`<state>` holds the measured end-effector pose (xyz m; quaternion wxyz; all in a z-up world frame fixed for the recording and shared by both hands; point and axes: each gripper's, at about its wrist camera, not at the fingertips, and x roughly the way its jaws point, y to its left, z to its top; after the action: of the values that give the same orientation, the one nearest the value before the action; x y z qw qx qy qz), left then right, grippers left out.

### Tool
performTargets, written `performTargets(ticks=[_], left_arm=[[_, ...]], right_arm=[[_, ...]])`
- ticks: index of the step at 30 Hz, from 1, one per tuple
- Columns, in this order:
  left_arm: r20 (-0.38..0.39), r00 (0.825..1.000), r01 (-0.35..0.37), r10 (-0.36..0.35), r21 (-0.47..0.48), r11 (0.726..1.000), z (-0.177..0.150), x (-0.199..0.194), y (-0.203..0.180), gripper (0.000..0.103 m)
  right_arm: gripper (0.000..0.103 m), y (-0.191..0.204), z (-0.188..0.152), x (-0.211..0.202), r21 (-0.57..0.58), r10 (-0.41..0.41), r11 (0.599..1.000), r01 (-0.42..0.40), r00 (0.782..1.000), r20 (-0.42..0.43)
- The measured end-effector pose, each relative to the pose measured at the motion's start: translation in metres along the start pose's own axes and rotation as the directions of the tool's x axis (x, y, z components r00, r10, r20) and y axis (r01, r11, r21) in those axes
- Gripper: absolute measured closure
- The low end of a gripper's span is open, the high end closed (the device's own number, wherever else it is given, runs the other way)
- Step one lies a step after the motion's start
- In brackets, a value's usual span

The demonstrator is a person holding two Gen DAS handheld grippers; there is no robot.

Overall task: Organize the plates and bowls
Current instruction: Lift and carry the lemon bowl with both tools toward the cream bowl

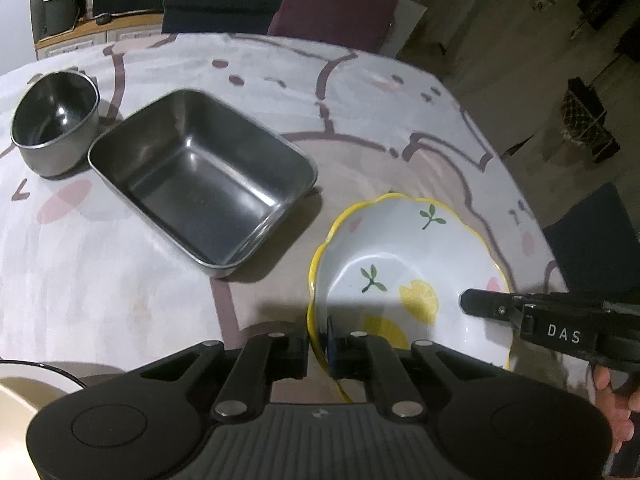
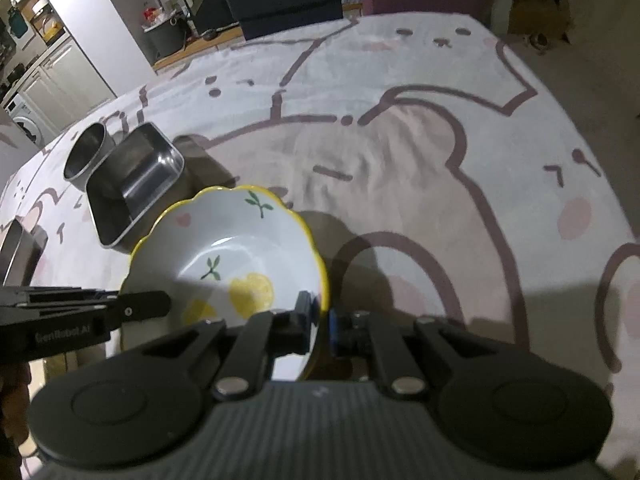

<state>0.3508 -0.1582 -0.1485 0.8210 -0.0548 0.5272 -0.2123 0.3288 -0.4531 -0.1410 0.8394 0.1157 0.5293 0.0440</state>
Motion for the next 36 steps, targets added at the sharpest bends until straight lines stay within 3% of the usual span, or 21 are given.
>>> performTargets(ticks=[10,21,36], left_arm=[[0.101,0.995,-0.005,0.007,-0.015,1.0,-0.007,-0.057,-0.001,0.095],[0.212,0.975,-0.054,0.065,-0.056,0.997,-0.031,-0.134,0.017,0.095],[0.283,0.944,-0.126,0.169,-0.165,0.978,-0.068,-0.21,0.072,0.095]], right_arm=[[0.094,0.013,-0.005,-0.046,-0.004,0.018,1.0,-0.018,0.995,0.103],[0.094,0.058,-0.016,-0.091,-0.049,0.108,0.994,-0.1,0.974,0.2],[0.094,0.148,-0.034,-0.103,-0.164,0.226,0.967,-0.194,0.951,0.213]])
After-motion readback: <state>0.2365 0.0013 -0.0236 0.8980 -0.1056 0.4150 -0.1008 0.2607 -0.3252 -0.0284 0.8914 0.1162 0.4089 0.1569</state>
